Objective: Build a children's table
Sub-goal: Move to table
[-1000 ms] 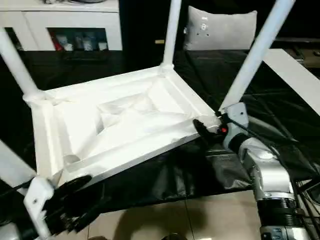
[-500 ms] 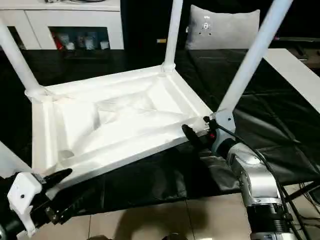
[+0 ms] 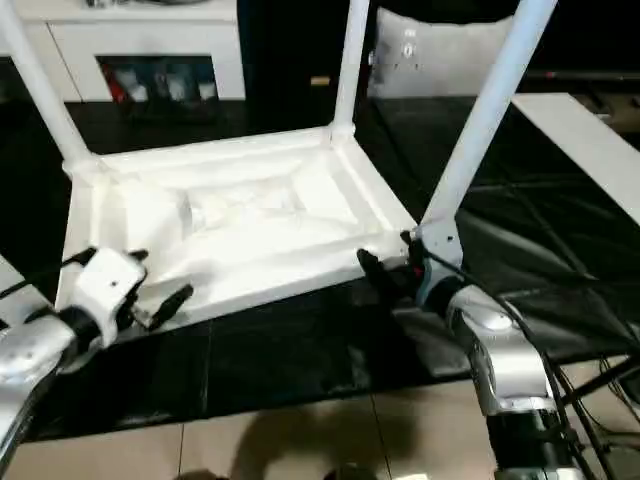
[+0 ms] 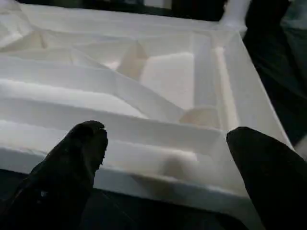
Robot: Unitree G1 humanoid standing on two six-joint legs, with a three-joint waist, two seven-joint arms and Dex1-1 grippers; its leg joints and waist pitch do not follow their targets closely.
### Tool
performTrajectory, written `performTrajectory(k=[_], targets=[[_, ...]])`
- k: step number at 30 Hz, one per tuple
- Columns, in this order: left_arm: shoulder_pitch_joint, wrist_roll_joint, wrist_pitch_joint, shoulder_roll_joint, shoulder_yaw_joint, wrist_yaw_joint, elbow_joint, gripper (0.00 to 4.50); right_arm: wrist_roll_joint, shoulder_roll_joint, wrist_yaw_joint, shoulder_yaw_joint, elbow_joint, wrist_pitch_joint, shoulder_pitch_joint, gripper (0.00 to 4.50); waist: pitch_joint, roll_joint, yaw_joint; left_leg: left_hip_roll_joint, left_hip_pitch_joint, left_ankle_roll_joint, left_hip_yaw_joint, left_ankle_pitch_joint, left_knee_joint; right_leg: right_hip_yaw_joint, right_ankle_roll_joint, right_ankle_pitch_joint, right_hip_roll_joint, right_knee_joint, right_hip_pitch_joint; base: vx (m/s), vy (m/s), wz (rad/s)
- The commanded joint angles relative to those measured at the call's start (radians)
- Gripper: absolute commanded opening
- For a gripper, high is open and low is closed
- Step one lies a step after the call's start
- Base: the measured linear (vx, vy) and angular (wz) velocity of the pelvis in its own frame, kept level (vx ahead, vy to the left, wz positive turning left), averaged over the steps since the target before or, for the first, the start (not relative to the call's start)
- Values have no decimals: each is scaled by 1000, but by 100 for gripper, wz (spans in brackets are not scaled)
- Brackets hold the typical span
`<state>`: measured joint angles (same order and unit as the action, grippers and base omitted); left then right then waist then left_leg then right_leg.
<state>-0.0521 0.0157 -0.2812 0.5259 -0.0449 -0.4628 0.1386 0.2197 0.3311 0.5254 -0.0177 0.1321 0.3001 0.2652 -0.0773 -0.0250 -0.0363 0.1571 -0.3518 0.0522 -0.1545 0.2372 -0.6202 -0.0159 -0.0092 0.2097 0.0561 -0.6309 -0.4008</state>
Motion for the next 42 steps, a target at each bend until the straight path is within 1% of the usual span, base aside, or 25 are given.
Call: performTrajectory(k=[1, 5, 8, 9, 10, 11, 12, 13, 14, 15, 18, 21, 22, 24, 25, 28, 29, 30, 31, 32, 34, 36, 37, 40, 42], targets=[[-11, 11, 26, -11, -6, -6, -9, 447, -11, 3, -7, 7, -20, -3, -9, 450, 59, 8, -6, 54, -3, -60, 14, 28, 79, 39, -253, -17, 70, 61, 52, 0, 0, 0], [-24, 130, 38, -41, -7, -122, 26, 447, -4, -8, -2, 13, -34, 4, -20, 450, 55, 0, -11, 54, -2, -61, 11, 51, 81, 41, -265, 23, 73, 65, 51, 0, 0, 0], [-23, 159, 30, -25, -30, -195, 44, 447, 8, -11, 18, 24, -48, 13, -25, 450, 53, 3, -14, 58, -1, -57, 11, 72, 84, 41, -259, 57, 72, 67, 48, 0, 0, 0], [-24, 142, 38, -5, -52, -220, 33, 447, 14, -6, 37, 35, -61, 18, -31, 450, 52, 3, -14, 58, -1, -56, 11, 75, 85, 41, -256, 63, 73, 67, 47, 0, 0, 0], [-28, 112, 51, 18, -75, -235, 16, 447, 19, 2, 61, 49, -76, 22, -38, 450, 52, 8, -14, 58, -1, -59, 13, 85, 86, 42, -243, 76, 71, 68, 47, 0, 0, 0], [-39, 67, 68, 39, -95, -228, -13, 447, 28, 17, 98, 67, -100, 29, -51, 450, 53, 8, -13, 58, -1, -60, 14, 94, 86, 41, -231, 85, 70, 70, 48, 0, 0, 0], [-39, 67, 68, 39, -95, -228, -13, 447, 28, 17, 98, 67, -100, 29, -51, 450, 52, 6, -13, 58, 0, -59, 14, 96, 87, 42, -223, 90, 69, 72, 48, 0, 0, 0], [-82, -27, 91, 62, -115, -180, -79, 447, 58, 54, 176, 95, -156, 52, -84, 450, 53, 7, -11, 58, -2, -53, 14, 91, 87, 42, -222, 87, 71, 70, 49, 0, 0, 0], [-82, -27, 91, 62, -115, -180, -79, 447, 58, 54, 176, 95, -156, 52, -84, 450, 55, 8, -14, 60, 2, -54, 15, 92, 86, 43, -209, 82, 70, 72, 49, 0, 0, 0], [-106, -68, 98, 67, -125, -154, -107, 447, 75, 73, 213, 104, -180, 64, -100, 450, 56, 8, -15, 58, 2, -54, 15, 85, 84, 43, -213, 71, 71, 70, 49, 0, 0, 0], [-140, -115, 101, 66, -142, -127, -145, 447, 84, 97, 253, 117, -198, 69, -113, 450, 58, 9, -19, 61, 2, -46, 16, 98, 86, 42, -226, 88, 75, 72, 50, 0, 0, 0], [-167, -149, 107, 66, -160, -109, -178, 447, 76, 100, 252, 120, -197, 66, -114, 450, 56, 8, -20, 60, 0, -33, 17, 124, 89, 43, -218, 151, 77, 78, 49, 0, 0, 0], [-190, -171, 111, 63, -170, -92, -206, 447, 70, 97, 245, 120, -193, 62, -113, 450, 58, 10, -20, 60, 1, -24, 18, 133, 89, 43, -214, 170, 76, 79, 47, 0, 0, 0], [-211, -184, 116, 63, -180, -79, -232, 447, 64, 95, 241, 119, -192, 61, -113, 450, 60, 9, -22, 59, 3, -21, 18, 138, 88, 44, -210, 173, 76, 79, 45, 0, 0, 0], [-259, -206, 124, 44, -184, -41, -286, 447, 61, 93, 234, 119, -192, 62, -115, 450, 64, 11, -24, 60, 3, -21, 18, 132, 87, 43, -213, 161, 77, 77, 47, 0, 0, 0], [-296, -222, 132, 18, -180, -8, -330, 447, 61, 95, 233, 119, -194, 65, -117, 450, 65, 9, -28, 58, 2, -19, 17, 128, 85, 43, -215, 144, 75, 77, 46, 0, 0, 0], [-311, -229, 136, 2, -177, 17, -349, 447, 59, 93, 231, 119, -192, 63, -118, 450, 65, 7, -28, 58, -2, -17, 18, 131, 86, 42, -212, 151, 76, 77, 49, 0, 0, 0], [-324, -235, 144, -17, -173, 43, -368, 447, 55, 90, 227, 120, -191, 61, -119, 450, 67, 11, -31, 57, -1, -14, 19, 137, 85, 42, -209, 166, 77, 78, 49, 0, 0, 0], [-324, -235, 144, -17, -173, 43, -368, 447, 55, 90, 227, 120, -191, 61, -119, 450, 68, 9, -30, 57, -1, -13, 18, 136, 85, 42, -209, 165, 77, 79, 48, 0, 0, 0], [-337, -249, 151, -42, -167, 90, -392, 447, 48, 84, 218, 120, -189, 56, -120, 450, 69, 12, -31, 59, -3, -14, 20, 129, 85, 42, -213, 151, 78, 77, 50, 0, 0, 0], [-330, -248, 150, -51, -160, 107, -387, 447, 45, 81, 211, 119, -191, 54, -123, 450, 70, 9, -31, 57, -4, -16, 19, 120, 83, 41, -215, 131, 77, 77, 50, 0, 0, 0], [-313, -233, 149, -65, -147, 126, -371, 447, 42, 75, 200, 117, -196, 52, -128, 450, 72, 10, -33, 58, -6, -22, 20, 105, 82, 40, -221, 109, 78, 75, 52, 0, 0, 0], [-272, -176, 144, -100, -101, 140, -325, 447, 35, 64, 175, 111, -192, 44, -129, 450, 71, 14, -34, 58, -7, -20, 20, 99, 81, 41, -227, 98, 80, 73, 51, 0, 0, 0], [-222, -116, 149, -135, -50, 157, -270, 447, 26, 53, 150, 106, -186, 32, -128, 450, 69, 13, -32, 60, -12, -25, 19, 104, 82, 38, -246, 83, 79, 72, 51, 0, 0, 0], [-191, -83, 157, -152, -23, 162, -233, 447, 28, 46, 142, 102, -186, 32, -129, 450, 64, 12, -29, 61, -13, -31, 20, 134, 86, 38, -240, 126, 77, 78, 49, 0, 0, 0]])
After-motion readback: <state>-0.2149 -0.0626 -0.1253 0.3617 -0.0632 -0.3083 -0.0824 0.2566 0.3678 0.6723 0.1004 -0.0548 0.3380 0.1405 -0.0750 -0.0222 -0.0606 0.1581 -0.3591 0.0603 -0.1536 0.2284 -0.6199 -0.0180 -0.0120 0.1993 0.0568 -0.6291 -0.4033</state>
